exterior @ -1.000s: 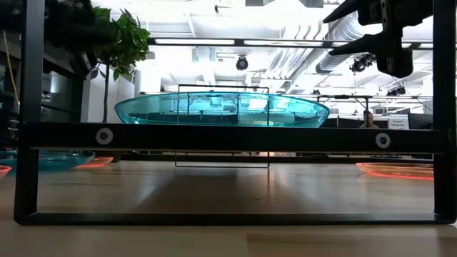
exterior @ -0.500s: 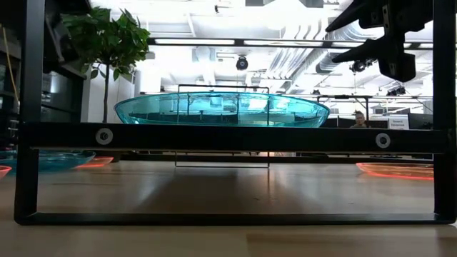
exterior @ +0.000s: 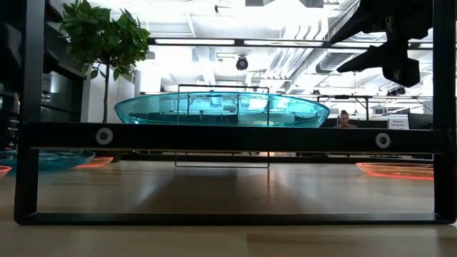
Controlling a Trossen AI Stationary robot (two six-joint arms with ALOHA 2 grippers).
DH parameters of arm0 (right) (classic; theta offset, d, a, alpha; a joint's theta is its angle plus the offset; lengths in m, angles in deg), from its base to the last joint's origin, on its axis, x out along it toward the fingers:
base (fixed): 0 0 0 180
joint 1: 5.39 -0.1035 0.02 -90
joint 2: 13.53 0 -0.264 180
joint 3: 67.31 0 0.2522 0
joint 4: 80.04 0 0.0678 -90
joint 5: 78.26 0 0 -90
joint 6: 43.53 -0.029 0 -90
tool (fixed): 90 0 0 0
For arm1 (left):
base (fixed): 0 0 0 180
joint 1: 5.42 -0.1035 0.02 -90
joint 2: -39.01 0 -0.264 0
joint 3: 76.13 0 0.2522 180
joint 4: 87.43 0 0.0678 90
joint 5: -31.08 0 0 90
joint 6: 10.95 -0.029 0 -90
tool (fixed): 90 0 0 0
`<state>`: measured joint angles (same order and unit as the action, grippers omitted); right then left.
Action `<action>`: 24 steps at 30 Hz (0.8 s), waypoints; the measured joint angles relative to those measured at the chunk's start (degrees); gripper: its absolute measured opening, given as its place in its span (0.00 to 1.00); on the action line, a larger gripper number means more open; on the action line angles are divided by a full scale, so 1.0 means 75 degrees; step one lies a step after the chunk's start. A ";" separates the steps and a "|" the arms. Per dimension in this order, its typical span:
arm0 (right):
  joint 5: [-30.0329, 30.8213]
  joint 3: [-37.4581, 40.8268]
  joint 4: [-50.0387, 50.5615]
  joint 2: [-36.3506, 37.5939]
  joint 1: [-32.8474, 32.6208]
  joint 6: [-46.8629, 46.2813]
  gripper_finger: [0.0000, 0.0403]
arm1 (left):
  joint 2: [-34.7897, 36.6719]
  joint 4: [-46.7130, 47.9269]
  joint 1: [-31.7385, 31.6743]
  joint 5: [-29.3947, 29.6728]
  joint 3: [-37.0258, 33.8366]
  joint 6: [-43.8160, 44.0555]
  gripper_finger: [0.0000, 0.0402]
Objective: Place and stack plates onto a shelf
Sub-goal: Stack the left blue transparent plate on the blue transparent plate
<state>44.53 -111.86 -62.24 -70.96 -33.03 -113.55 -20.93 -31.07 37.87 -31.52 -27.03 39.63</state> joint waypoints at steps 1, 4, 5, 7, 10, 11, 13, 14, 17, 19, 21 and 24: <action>0.0000 0.0000 0.0001 0.0000 0.0000 0.0000 0.47 | -0.0103 0.0056 -0.0080 -0.0045 0.0000 0.0121 0.02; 0.0000 0.0000 0.0004 0.0000 0.0001 0.0000 0.47 | -0.0386 0.0051 -0.0320 -0.0219 0.0000 0.0194 0.07; 0.0001 0.0000 0.0002 0.0000 0.0000 0.0000 0.47 | -0.0467 0.0033 -0.0386 -0.0254 0.0000 0.0209 0.09; 0.0003 0.0000 0.0011 0.0000 0.0000 0.0000 0.47 | -0.0605 -0.0020 -0.0479 -0.0269 0.0000 0.0240 0.15; 0.0004 0.0000 0.0016 0.0000 0.0000 0.0000 0.47 | -0.0843 -0.0064 -0.0575 -0.0230 0.0000 0.0247 0.25; 0.0003 0.0000 0.0025 0.0000 0.0000 0.0000 0.47 | -0.0951 -0.0062 -0.0586 -0.0189 0.0000 0.0255 0.28; 0.0006 0.0000 0.0034 0.0000 0.0000 0.0000 0.47 | -0.1187 -0.0063 -0.0622 -0.0121 0.0000 0.0255 0.34; 0.0010 0.0000 0.0050 0.0000 0.0000 0.0000 0.47 | -0.1323 -0.0068 -0.0633 -0.0112 0.0000 0.0258 0.36; 0.0054 -0.0002 0.0092 0.0000 0.0000 0.0000 0.47 | -0.1799 -0.0061 -0.0677 -0.0102 0.0000 0.0458 0.41; 0.0121 0.0000 0.0128 0.0000 0.0000 0.0000 0.47 | -0.2121 -0.0073 -0.0678 -0.0055 0.0000 0.0697 0.43; 0.0183 0.0000 0.0130 0.0000 0.0002 0.0000 0.47 | -0.2446 -0.0057 -0.0677 0.0001 0.0000 0.0921 0.43; 0.0207 0.0000 0.0130 0.0000 0.0000 0.0000 0.47 | -0.2900 -0.0049 -0.0677 0.0200 0.0000 0.1223 0.42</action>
<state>46.08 -111.86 -61.26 -70.96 -33.02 -113.55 -42.69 -31.44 32.80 -30.02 -27.03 48.80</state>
